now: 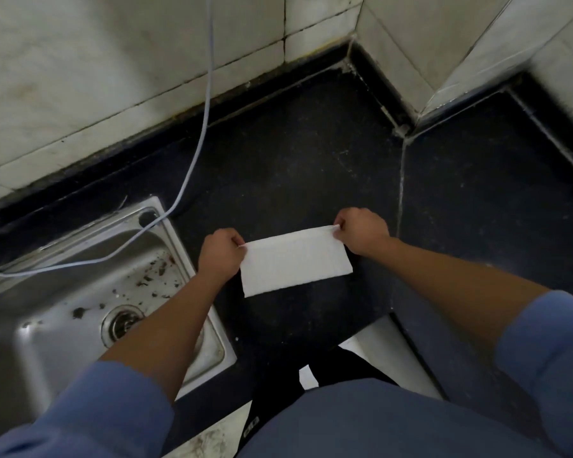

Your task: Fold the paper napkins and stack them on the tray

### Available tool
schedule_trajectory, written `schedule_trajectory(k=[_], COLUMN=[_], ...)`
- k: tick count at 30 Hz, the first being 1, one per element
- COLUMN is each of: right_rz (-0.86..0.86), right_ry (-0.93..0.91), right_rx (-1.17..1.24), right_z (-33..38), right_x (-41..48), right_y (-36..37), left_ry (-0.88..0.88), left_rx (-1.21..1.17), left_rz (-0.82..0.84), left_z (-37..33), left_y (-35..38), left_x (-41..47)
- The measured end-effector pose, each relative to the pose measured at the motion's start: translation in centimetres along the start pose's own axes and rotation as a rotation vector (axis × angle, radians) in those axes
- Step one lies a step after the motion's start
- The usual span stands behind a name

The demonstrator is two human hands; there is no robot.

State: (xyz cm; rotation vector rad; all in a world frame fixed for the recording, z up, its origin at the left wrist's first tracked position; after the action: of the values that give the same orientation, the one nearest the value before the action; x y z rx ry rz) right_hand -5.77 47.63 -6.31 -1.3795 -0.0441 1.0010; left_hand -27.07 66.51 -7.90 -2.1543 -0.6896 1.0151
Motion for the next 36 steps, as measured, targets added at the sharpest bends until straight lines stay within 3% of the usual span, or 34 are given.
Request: schedule_trajectory(k=[5,9,11,14,19,22,27,31,34,36], right_rz=[-0.035,-0.205,-0.107,0.125,0.041,0.016,-0.094,-0.049,0.006,0.040], right_ry=[0.015,-0.247,-0.388,-0.422,-0.246,-0.182,-0.059,0.167,0.294,0.360], right_rx=[-0.144,-0.179,-0.144,-0.124,-0.036,-0.100,-0.014,0.082,0.238,0.484], right_z=[-0.4,2.0,4.1,4.6,-1.4,-3.8,-2.0,-0.1,0.0,-0.1], right_x=[-0.1,-2.2,-3.6,-5.3,-6.1,-6.3,-4.8,-3.6,-3.3,-3.1], right_y=[0.4,0.1,2.0,5.7,5.2,4.0,2.3,2.9,2.7,2.5], left_ry=[-0.046,0.203,0.334,0.375,0.256,0.276,0.448,0.408,0.379,0.375], left_rx=[0.165,0.258,0.262,0.333,0.306,0.321,0.411,0.525,0.508,0.433], left_rz=[-0.076,-0.173,-0.114,0.044,0.020,-0.020,-0.100,0.019,0.040,-0.002], left_z=[0.3,-2.0,-3.0,-2.1,2.4,3.3,1.0,0.3,0.3,0.8], left_y=[0.6,0.3,1.6,4.3,4.9,4.4,3.2,3.6,3.5,2.9], left_x=[-0.1,-2.6,-4.3,-7.1,-9.0,-9.2,-8.1,-6.9,-7.0,-7.5])
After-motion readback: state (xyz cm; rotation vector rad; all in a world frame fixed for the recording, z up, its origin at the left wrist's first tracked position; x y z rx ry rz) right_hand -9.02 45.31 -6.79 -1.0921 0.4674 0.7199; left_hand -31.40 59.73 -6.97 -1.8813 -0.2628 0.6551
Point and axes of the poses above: each hand's wrist, its own x-axis towards the middle knuckle, its own y-axis out of the palm, z = x × y, the point moved 4 cm from there along x, towards the middle knuckle, and after that the axes turned 1 degree about -x, right-handed, at the moved point
